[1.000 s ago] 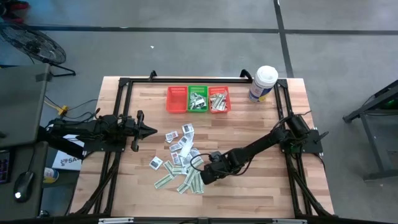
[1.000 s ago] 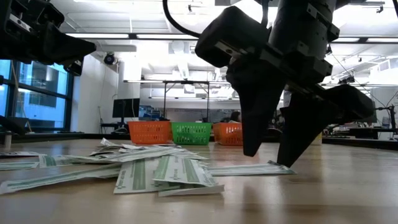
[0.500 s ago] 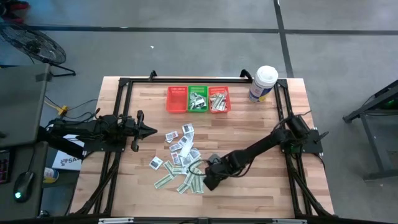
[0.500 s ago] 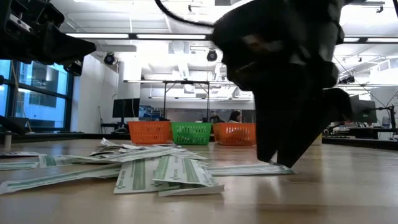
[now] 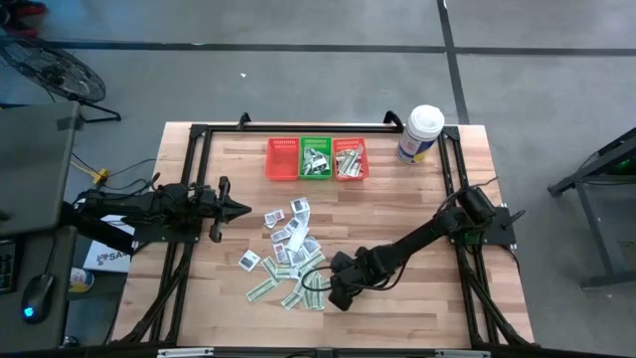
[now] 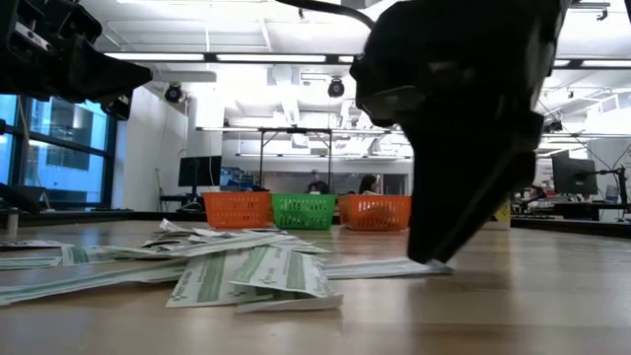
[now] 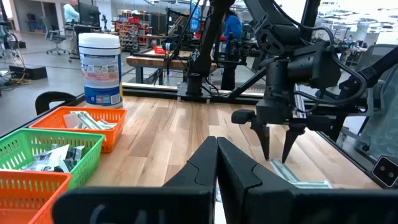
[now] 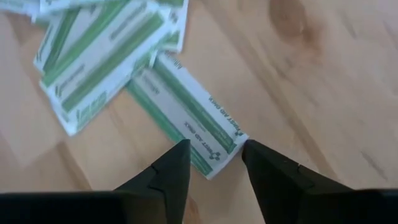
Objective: Pick & Place First Aid Supplies
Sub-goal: Put the bandage pack into the right orange bin
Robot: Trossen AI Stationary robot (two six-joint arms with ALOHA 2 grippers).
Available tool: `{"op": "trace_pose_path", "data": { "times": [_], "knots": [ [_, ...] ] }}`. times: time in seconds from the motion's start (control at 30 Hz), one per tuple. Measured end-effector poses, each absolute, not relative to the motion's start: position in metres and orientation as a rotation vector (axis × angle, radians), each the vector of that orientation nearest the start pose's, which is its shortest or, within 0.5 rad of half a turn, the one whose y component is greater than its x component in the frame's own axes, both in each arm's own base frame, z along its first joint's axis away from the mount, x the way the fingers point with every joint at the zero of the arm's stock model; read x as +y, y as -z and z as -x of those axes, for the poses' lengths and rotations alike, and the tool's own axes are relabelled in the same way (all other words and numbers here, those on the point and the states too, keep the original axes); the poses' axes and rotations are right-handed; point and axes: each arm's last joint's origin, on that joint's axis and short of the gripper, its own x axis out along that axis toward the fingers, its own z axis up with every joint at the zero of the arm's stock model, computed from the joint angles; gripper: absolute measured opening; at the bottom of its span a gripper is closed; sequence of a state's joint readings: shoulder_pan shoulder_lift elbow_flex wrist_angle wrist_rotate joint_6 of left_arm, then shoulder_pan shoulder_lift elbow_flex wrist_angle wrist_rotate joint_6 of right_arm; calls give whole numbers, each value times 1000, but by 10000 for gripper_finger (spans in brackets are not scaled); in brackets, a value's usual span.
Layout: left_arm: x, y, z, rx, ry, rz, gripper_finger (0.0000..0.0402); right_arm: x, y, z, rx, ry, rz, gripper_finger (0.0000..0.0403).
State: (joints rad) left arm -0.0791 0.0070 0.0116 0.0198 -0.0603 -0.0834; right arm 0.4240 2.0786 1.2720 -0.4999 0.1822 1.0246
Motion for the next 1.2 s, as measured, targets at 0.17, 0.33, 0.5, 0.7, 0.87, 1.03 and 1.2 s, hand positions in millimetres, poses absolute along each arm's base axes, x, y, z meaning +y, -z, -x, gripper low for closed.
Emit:
{"op": "trace_pose_path", "data": {
  "times": [0.17,0.33,0.5,0.7,0.87,1.03,1.2],
  "knots": [
    [-6,-169,-97,-24,19,85,1,154,-104,-358,1174,416,-496,126],
    [-6,-169,-97,-24,20,85,1,154,-102,-358,1171,429,-501,83],
    [-6,-169,-97,-24,20,85,1,153,-102,-358,1181,424,-502,18],
    [-6,-169,-97,-24,20,85,1,153,-102,-358,1179,447,-550,2],
    [-6,-169,-97,-23,20,85,1,153,-102,-357,1157,502,-573,1],
    [-6,-169,-97,-23,20,85,1,147,-120,-351,1132,540,-558,0],
    [-6,-169,-97,-23,20,85,1,142,-131,-344,1168,551,-543,0]
  ]
}}
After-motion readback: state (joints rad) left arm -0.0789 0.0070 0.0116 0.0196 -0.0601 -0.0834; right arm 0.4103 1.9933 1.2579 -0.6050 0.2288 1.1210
